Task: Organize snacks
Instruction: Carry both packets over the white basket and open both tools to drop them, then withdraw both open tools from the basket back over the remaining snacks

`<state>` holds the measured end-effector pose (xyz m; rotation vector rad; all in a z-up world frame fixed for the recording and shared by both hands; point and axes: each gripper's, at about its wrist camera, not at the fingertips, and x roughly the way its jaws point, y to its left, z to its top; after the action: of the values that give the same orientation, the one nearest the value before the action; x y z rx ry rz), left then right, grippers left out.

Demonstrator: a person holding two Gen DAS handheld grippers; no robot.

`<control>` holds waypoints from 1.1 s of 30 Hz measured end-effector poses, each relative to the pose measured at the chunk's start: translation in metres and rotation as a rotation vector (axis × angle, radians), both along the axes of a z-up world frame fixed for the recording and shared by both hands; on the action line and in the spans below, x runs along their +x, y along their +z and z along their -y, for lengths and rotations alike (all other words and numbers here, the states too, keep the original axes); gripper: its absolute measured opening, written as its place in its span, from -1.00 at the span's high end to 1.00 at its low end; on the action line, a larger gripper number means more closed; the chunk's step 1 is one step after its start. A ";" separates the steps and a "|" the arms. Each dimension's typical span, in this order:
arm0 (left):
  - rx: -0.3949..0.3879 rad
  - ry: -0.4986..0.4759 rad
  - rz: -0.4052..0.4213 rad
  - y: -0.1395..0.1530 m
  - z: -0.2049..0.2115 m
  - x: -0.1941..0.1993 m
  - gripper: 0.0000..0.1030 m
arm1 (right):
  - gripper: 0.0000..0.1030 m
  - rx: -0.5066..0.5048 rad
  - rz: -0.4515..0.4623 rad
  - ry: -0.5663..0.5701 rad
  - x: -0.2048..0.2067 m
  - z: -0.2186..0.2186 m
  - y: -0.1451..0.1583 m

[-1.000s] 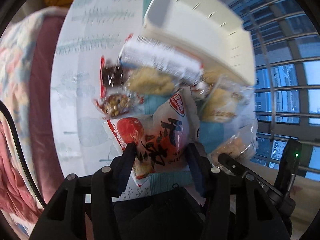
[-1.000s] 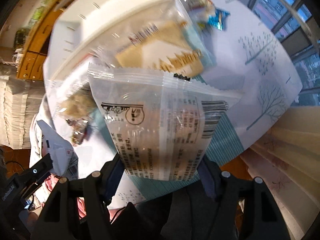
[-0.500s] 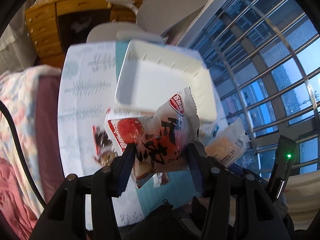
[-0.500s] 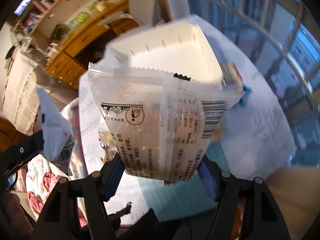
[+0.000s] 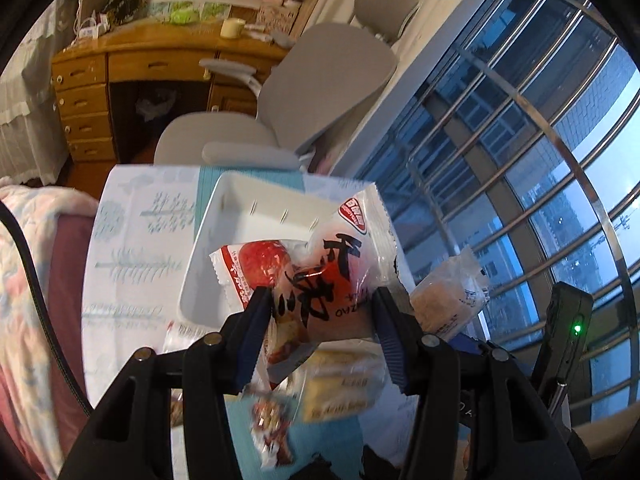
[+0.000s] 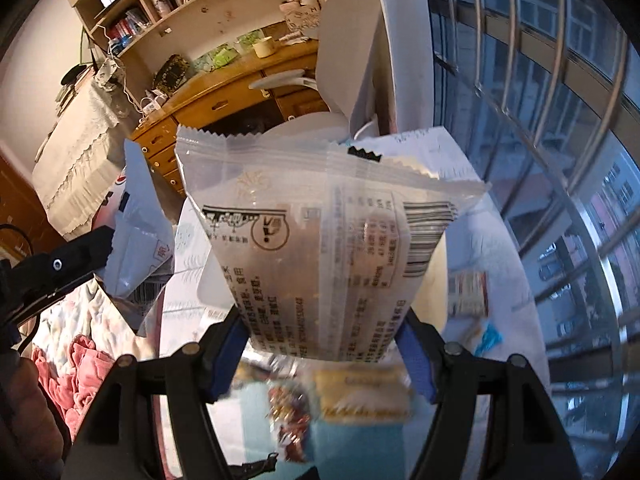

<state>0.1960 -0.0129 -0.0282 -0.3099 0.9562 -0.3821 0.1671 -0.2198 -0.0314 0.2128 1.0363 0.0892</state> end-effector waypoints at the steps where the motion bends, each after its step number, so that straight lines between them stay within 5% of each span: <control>1: -0.005 0.002 0.013 -0.001 0.005 0.004 0.03 | -0.36 0.003 0.003 0.010 0.007 0.006 -0.001; 6: -0.026 -0.003 0.062 -0.008 0.027 0.027 0.25 | -0.36 0.011 0.008 0.052 0.037 0.024 -0.015; 16: 0.016 0.031 0.045 -0.032 0.062 0.076 0.25 | -0.46 0.042 -0.037 0.109 0.073 0.047 -0.046; 21: 0.029 0.086 0.003 -0.039 0.061 0.080 -0.06 | -0.72 0.041 0.025 0.122 0.080 0.050 -0.040; 33: 0.064 0.206 -0.025 -0.034 0.036 0.056 -0.42 | -0.72 0.076 0.008 0.152 0.074 0.043 -0.038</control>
<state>0.2518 -0.0490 -0.0624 -0.3517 0.9487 -0.1589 0.2407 -0.2624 -0.0689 0.2019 1.0413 0.2674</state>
